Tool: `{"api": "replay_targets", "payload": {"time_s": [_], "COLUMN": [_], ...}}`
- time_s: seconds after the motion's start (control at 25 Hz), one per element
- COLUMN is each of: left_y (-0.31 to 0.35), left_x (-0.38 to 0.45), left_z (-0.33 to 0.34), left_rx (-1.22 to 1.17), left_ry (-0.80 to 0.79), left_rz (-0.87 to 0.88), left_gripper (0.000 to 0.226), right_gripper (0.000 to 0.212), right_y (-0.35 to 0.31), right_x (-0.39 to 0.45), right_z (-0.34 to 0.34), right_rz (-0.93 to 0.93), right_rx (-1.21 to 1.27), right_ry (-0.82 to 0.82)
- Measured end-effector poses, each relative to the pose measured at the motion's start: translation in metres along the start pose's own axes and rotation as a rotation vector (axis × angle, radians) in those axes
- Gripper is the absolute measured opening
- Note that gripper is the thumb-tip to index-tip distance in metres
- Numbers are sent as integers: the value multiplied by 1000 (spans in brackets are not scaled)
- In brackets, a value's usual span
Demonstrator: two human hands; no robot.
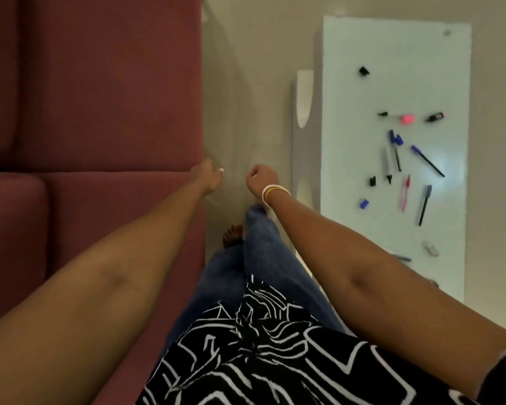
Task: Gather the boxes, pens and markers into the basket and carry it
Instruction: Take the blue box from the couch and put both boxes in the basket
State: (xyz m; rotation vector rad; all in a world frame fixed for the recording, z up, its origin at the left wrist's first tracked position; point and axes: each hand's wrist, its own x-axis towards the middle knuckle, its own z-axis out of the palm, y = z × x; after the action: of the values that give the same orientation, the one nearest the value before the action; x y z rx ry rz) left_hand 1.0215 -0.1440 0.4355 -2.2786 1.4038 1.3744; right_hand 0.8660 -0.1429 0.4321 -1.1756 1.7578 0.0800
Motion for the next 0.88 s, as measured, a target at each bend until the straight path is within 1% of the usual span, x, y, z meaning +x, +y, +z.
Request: {"api": "replay_targets", "payload": {"time_s": [0.08,0.32,0.48,0.64,0.88], "left_y": [0,31,47,46,37], "left_x": [24,102,151,202,305], "left_z": [-34,-135,-190,-227,-292], "left_rx": [-34,-246,-436,-482,-486], "left_ry": [46,176,253,271,283], "left_rz": [-63,-223,-310,-370,-399], "left_gripper": [53,53,53,54,53], "right_gripper": [21,25,17,22,18], "right_y": [-41,-162,-249,-328,-436], "right_x": [33,128,175,228,328], "right_z": [-12,-67,-101,-103,-80], "right_rz": [-71,-222,-321,-358,-330], "right_rx": [-99,-233,-259,-292,-316], "right_ry": [-37,-168,-200,-227,-247]}}
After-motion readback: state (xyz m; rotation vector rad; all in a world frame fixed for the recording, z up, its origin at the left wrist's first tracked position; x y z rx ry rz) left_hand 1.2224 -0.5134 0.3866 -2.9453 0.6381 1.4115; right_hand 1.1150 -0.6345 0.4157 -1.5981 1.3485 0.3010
